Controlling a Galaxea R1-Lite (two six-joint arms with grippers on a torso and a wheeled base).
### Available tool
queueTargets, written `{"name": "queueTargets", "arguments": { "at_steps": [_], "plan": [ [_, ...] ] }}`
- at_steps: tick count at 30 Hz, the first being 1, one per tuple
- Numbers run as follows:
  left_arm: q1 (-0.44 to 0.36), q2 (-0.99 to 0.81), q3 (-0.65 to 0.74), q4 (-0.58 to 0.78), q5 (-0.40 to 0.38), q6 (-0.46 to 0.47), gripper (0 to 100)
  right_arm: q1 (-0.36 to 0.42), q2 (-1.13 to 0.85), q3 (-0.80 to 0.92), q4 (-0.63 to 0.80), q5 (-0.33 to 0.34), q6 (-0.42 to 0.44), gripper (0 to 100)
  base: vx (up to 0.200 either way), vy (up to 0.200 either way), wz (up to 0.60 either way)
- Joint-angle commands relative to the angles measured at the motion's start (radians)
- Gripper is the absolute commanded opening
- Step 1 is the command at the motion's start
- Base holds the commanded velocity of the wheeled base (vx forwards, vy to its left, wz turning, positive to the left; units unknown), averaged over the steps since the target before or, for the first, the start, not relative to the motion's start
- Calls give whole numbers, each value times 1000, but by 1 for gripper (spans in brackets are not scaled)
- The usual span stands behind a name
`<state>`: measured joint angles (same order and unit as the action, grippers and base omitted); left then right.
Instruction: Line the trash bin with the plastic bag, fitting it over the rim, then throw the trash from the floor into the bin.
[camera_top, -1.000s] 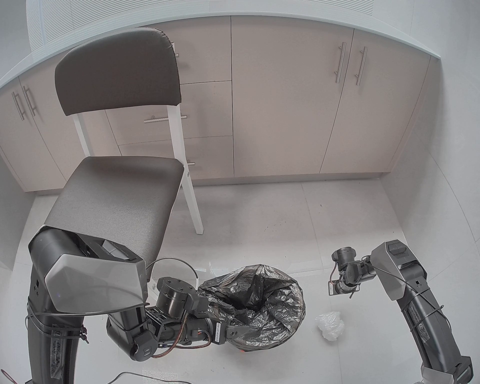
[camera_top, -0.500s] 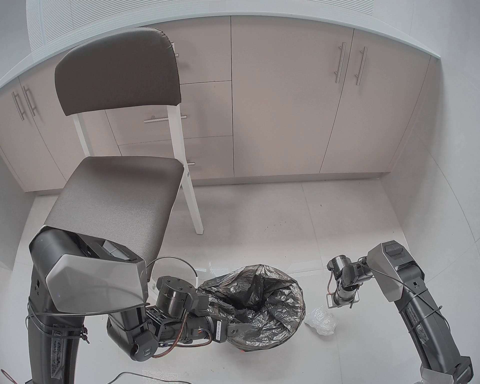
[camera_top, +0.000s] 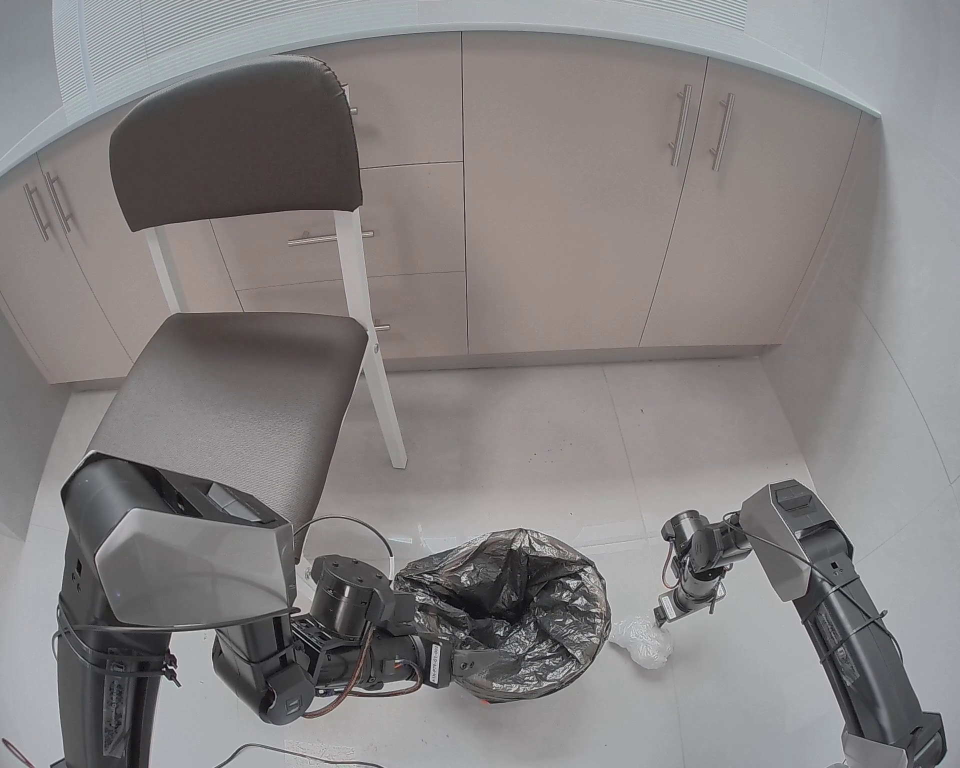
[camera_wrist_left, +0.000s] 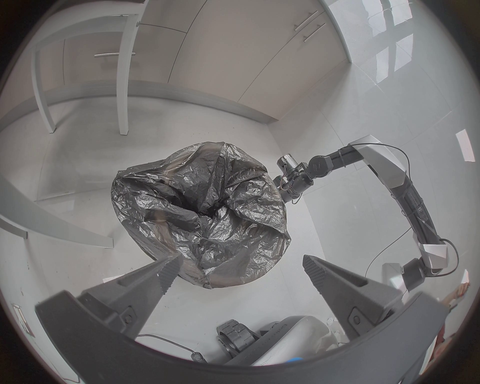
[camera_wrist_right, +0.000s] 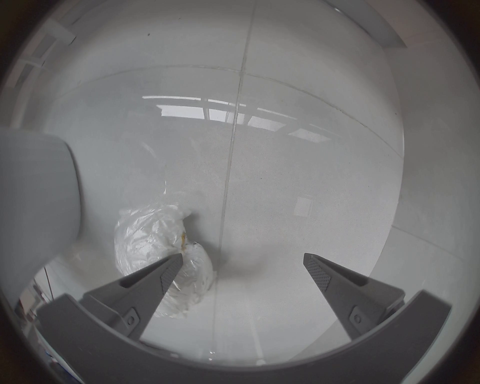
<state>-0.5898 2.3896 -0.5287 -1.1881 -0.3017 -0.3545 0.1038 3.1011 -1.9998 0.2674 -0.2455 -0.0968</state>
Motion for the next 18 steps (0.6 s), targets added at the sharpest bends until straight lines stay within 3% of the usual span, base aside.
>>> {"name": "queueTargets", "arguments": {
  "at_steps": [1,9,18],
  "plan": [
    [8,-4,7,-7,-4,-9,100,4,-1,0,22,6,-37,100,0,0,0],
    [13,22,36,-117,-8,-11,100,62,-1,0,59,55,-41,100,0,0,0],
    [11,23,36,-119,-8,-8,100,40,-1,0,130,51,-60,100,0,0,0]
  ]
}}
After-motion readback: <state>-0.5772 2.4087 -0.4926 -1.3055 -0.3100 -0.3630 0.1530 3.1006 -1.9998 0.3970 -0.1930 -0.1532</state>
